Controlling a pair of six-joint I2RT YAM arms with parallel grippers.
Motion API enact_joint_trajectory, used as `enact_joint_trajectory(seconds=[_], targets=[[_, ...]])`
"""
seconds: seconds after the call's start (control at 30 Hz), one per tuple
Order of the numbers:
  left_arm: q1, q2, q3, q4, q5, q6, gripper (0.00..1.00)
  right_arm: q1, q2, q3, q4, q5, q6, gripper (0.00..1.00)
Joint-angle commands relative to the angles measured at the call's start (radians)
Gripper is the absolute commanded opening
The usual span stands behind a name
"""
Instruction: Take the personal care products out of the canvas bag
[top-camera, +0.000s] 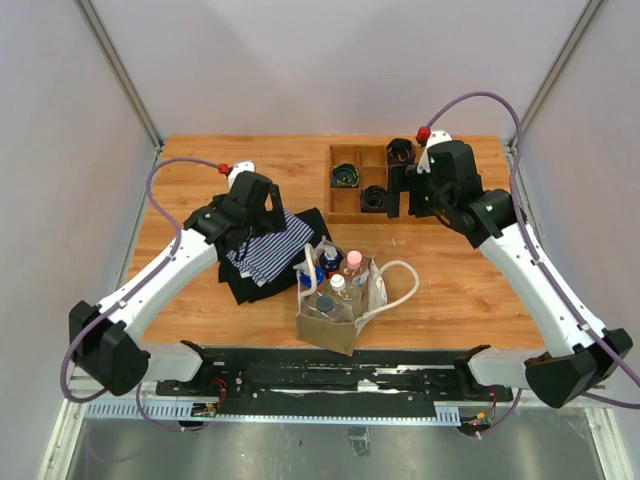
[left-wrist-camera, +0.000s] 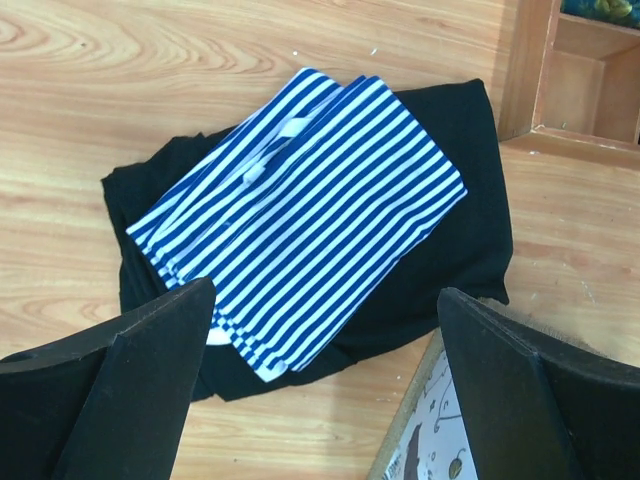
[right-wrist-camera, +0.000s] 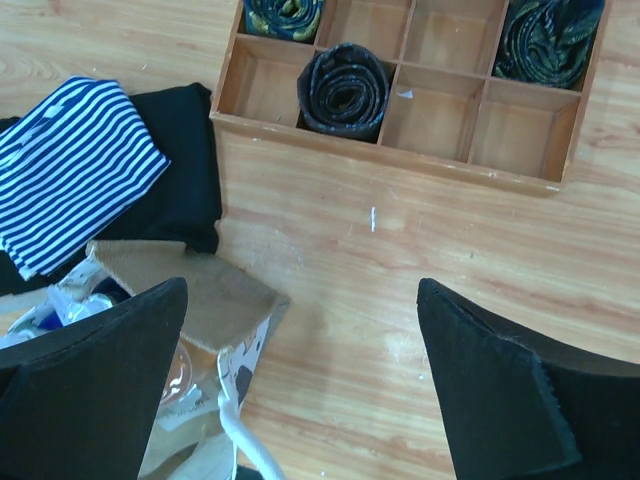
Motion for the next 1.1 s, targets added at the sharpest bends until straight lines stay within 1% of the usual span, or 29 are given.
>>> enact_joint_trajectory(seconds=[0.0,0.13,0.2,0.27,0.4,0.53,0.67,0.77,0.83,0.87,0.97,1.07], targets=[[0.007,0.089,0.065,0.019,0.039,0.07,1.0,-0.026,0.072,0.041,-0.013,-0.046,-0.029,0.98],[0.007,0.149,0.057,0.036,0.064,0.075,1.0,-0.027,0.12,0.039,-0.007,-0.094,-0.021,0.98],[0.007,0.154,0.03,0.058,0.081,0.074,0.95,-0.027,0.13,0.029,0.008,-0.102,-0.023,0.98],[0.007,0.155,-0.001,0.08,0.085,0.071,0.91,-0.027,0.135,0.012,0.02,-0.086,-0.026,0.98],[0.007,0.155,-0.055,0.128,0.105,0.064,0.91,-0.028,0.168,0.003,0.035,-0.027,-0.04,0.98],[0.007,0.161,-0.099,0.185,0.154,0.049,0.91,-0.05,0.287,0.037,0.05,-0.025,-0.059,0.98],[0.007,0.186,-0.109,0.206,0.162,0.044,0.91,-0.123,0.479,0.156,0.04,-0.06,-0.07,0.98],[0.006,0.199,-0.104,0.207,0.178,0.052,0.9,-0.171,0.654,0.303,-0.01,-0.089,-0.087,0.98],[0.007,0.197,-0.107,0.211,0.182,0.054,0.89,-0.191,0.759,0.412,-0.049,-0.149,-0.111,0.98],[0.007,0.195,-0.109,0.211,0.18,0.056,0.89,-0.195,0.804,0.453,-0.06,-0.148,-0.114,0.98],[0.007,0.193,-0.111,0.207,0.174,0.061,0.89,-0.199,0.891,0.548,-0.078,-0.162,-0.128,0.98],[0.007,0.191,-0.115,0.208,0.173,0.065,0.89,-0.202,0.954,0.62,-0.082,-0.142,-0.124,0.98]])
